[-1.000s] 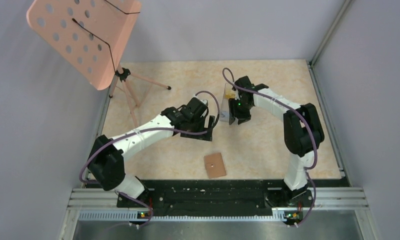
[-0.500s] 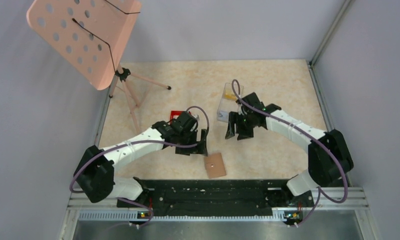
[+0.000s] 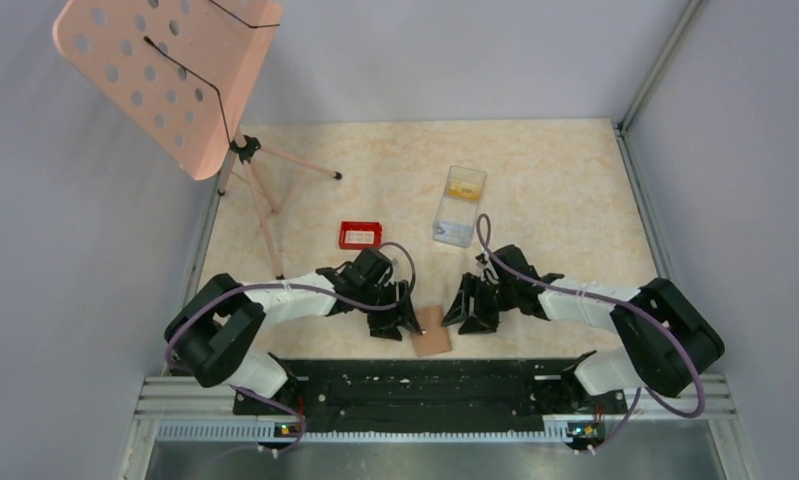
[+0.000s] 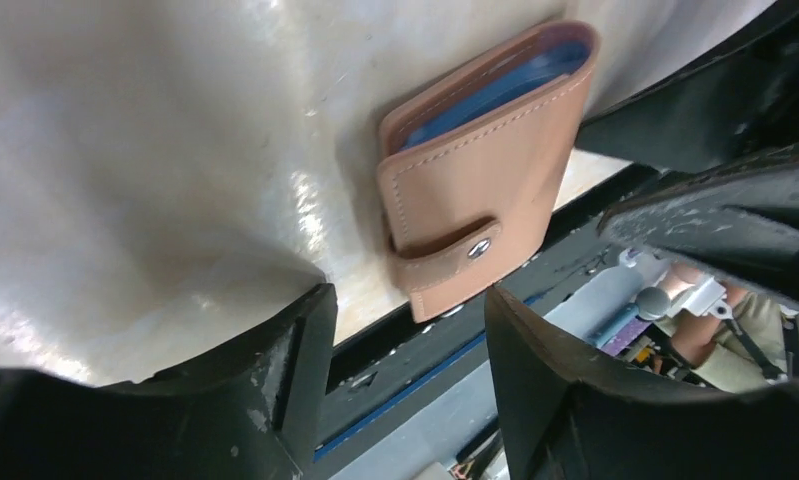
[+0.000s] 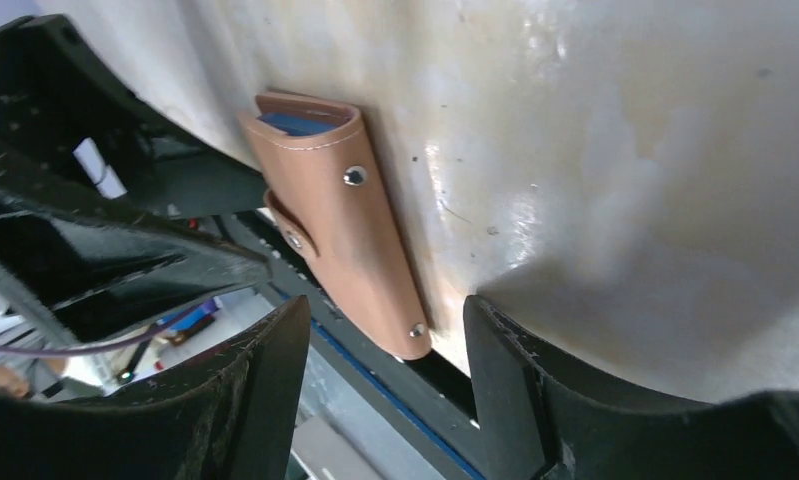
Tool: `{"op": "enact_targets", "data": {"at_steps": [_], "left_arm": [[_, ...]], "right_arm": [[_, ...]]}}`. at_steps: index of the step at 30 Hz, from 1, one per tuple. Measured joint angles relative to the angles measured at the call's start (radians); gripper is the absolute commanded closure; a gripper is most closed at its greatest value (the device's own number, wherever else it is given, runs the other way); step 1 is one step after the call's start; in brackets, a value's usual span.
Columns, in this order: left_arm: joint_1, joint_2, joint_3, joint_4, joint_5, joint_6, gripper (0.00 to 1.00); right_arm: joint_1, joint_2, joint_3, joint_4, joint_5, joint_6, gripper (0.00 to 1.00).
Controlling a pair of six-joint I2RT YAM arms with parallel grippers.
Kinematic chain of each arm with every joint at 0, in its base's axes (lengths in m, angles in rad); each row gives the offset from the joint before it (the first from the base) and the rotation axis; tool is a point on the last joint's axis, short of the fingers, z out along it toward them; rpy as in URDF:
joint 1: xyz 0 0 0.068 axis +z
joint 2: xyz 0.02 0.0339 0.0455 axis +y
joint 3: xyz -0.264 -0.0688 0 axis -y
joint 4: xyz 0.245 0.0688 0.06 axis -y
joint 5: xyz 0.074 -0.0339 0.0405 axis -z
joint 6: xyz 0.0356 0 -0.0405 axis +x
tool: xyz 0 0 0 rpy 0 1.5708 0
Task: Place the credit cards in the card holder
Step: Pick up the card holder from the center of the board.
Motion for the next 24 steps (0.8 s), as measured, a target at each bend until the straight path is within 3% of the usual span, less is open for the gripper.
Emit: {"op": "enact_targets", "data": {"at_steps": [3, 8, 10, 13, 14, 19, 24], "left_arm": [[0.0, 0.034, -0.006, 0.076, 0.032, -0.035, 0.46], [0.0, 0.087, -0.005, 0.163, 0.072, -0.066, 0.47], [0.0, 0.092, -0.004, 0.17, 0.078, -0.072, 0.48], [0.0, 0.092, -0.003, 0.169, 0.079, -0.071, 0.46], [0.0, 0.092, 0.001, 0.163, 0.078, -0.07, 0.44], [0.0, 0.092, 0.054, 0.085, 0.048, -0.027, 0.23], [-0.001, 0.084, 0.18, -0.065, -0.045, 0.042, 0.18]], "right_arm": [[0.0, 0.021, -0.051, 0.148, -0.042, 0.055, 0.48], [0.0, 0.124, -0.099, 0.396, -0.112, 0.144, 0.61], [0.0, 0.154, -0.111, 0.467, -0.124, 0.168, 0.71], [0.0, 0.187, -0.12, 0.525, -0.124, 0.19, 0.97], [0.0, 0.192, -0.121, 0.534, -0.124, 0.201, 1.0], [0.0, 0.167, -0.108, 0.511, -0.125, 0.188, 1.0], [0.0, 0.043, -0.011, 0.298, -0.076, 0.105, 1.0]]}}
